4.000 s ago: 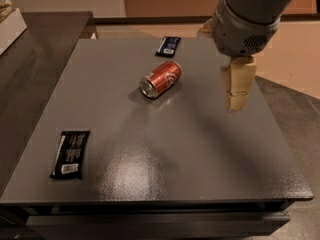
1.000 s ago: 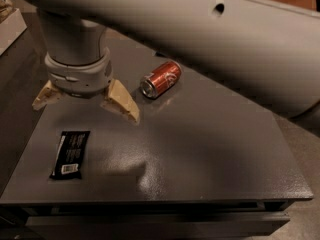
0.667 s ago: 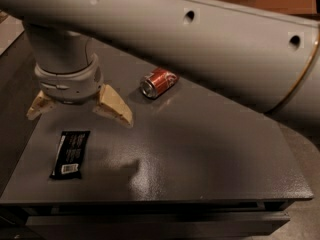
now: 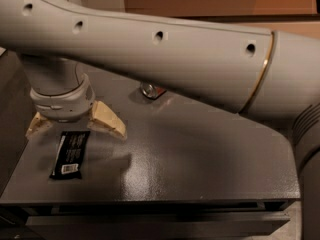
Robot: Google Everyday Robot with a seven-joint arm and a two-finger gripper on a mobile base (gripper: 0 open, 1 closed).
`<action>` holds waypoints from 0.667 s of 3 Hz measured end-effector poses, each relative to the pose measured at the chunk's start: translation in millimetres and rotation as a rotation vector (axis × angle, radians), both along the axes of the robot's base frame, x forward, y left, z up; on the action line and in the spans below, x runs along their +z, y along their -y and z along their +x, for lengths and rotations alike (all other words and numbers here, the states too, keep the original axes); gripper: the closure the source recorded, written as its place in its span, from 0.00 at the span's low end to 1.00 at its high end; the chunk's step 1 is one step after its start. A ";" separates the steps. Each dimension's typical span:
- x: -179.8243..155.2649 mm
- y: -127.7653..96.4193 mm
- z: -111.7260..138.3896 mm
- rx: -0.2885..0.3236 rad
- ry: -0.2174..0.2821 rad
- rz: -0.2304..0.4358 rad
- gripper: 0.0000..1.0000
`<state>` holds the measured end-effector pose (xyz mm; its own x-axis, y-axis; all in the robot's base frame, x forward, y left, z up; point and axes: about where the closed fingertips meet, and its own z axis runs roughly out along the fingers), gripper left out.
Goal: Pick rxbar chocolate
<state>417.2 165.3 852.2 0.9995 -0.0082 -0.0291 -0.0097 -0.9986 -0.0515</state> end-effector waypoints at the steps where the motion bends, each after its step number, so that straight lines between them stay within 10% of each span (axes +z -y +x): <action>1: -15.2 -8.6 -6.4 0.024 -0.025 -0.017 0.00; 2: -24.5 -14.4 -11.4 0.042 -0.042 -0.036 0.00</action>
Offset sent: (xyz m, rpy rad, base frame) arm -0.0192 0.0158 -0.0363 -0.0859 0.0776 0.0657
